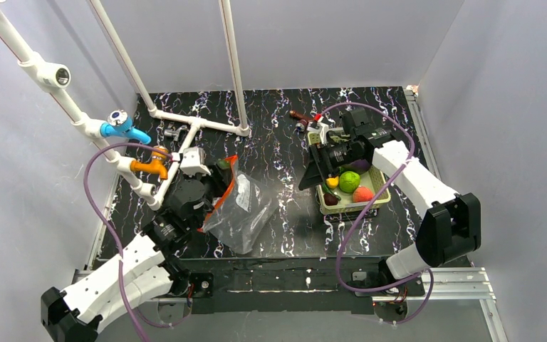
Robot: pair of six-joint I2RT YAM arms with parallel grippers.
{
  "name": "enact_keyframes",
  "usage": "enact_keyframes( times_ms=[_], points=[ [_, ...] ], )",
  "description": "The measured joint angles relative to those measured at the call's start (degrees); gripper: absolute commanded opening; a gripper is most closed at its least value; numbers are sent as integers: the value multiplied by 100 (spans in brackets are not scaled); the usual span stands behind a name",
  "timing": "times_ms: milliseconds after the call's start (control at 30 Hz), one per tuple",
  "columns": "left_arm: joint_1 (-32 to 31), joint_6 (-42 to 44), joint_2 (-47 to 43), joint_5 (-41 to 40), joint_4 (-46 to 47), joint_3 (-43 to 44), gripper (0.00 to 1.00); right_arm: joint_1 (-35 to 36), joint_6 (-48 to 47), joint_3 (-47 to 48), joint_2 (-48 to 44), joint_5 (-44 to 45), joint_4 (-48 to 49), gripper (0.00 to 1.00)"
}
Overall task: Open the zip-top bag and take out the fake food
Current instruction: Pick up the fake vegetable from the zipper food storage bag.
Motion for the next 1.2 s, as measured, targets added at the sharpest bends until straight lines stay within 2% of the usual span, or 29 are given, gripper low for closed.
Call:
enact_keyframes(
  times_ms=[200, 367, 533, 867, 1000, 1200],
  points=[
    [0, 310, 654, 166, -13, 511, 0, -48, 20, 0, -142, -107, 2, 84],
    [0, 1224, 1797, 264, -317, 1200, 0, -57, 33, 0, -184, -131, 2, 84],
    [0, 1843, 2326, 487, -286, 1493, 0, -59, 50, 0, -184, -129, 2, 84],
    [-7, 2376, 3442, 671, 48, 3679, 0, -326, 70, 0, -184, -240, 2, 84],
    [-28, 2800, 3932, 507, -439, 4159, 0, -476, 81, 0, -184, -238, 55, 84],
    [-28, 3213, 4284, 264, -1211, 4177, 0, -533, 103, 0, -184, -236, 85, 84]
  ],
)
